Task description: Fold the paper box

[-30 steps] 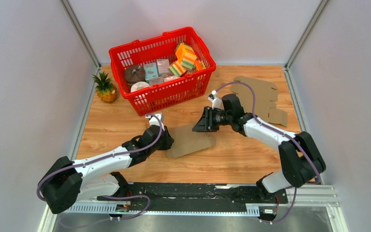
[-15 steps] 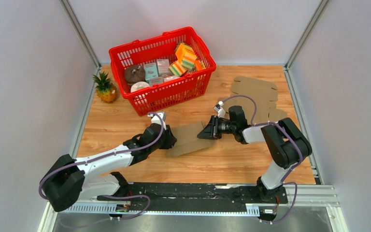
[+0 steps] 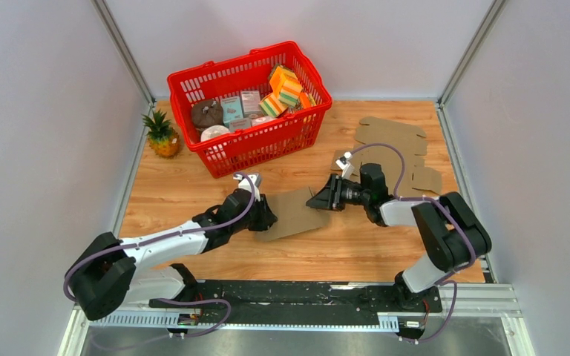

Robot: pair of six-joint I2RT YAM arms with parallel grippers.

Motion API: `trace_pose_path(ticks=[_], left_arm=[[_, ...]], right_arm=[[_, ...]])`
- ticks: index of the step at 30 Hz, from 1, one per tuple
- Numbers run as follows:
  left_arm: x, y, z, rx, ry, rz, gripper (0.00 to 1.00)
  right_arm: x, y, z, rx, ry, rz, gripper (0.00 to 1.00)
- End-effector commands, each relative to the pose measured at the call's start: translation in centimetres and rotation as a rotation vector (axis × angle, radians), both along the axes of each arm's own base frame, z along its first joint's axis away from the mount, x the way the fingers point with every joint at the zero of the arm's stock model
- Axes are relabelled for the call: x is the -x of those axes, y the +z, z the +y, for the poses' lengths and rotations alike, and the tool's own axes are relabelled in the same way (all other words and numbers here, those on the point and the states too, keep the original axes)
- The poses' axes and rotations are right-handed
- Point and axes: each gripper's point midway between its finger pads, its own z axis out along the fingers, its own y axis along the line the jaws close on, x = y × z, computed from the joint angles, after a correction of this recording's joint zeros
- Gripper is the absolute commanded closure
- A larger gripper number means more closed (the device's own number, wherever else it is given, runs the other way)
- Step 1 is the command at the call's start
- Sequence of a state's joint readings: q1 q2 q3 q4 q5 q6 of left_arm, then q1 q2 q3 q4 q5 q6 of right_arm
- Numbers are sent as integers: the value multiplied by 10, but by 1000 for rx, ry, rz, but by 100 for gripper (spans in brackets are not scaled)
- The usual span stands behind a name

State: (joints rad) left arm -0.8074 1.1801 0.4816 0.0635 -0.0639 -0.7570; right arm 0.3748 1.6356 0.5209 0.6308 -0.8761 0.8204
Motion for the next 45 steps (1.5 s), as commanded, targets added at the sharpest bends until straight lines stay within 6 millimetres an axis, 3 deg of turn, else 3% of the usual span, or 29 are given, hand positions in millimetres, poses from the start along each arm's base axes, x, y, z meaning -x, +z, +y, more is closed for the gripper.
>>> trace_pose_path(ticks=[1,2,3,5,8,11,15,19,20,25,34,45], left_arm=[[2,2,8,5,21,-17,68],[3,10,10,15,21,-33,65],[2,15,11,20,25,-47,57],[2,34,10,68,20,-85,49],[2,58,13,123,16,-120,42],[2,63,30,101,59,-119,40],[-1,51,50,131,125,-79,31],[2,29,57,234,152,2,29],[-3,37,57,275,156,-29,28],[-7,30,64,321,178,-9,27],[-26,41,38,489,135,-4,26],[-23,31,34,563,170,73,25]], right_arm=[[-18,3,-24,181,-92,-143,54],[-26,1,-31,233,-145,-165,50],[-28,5,-35,256,-166,-186,40],[-33,2,-41,301,-189,-198,34],[-35,-4,-35,289,-152,-177,36],[-36,-14,-23,231,-106,-144,42],[-39,-21,-17,207,-90,-124,57],[-38,-34,-21,228,-106,-77,67],[-37,-37,-22,227,-107,-62,67],[-30,-46,-32,188,-121,-16,70],[-31,-53,-40,166,-139,19,72],[-37,-64,-51,175,-193,75,74]])
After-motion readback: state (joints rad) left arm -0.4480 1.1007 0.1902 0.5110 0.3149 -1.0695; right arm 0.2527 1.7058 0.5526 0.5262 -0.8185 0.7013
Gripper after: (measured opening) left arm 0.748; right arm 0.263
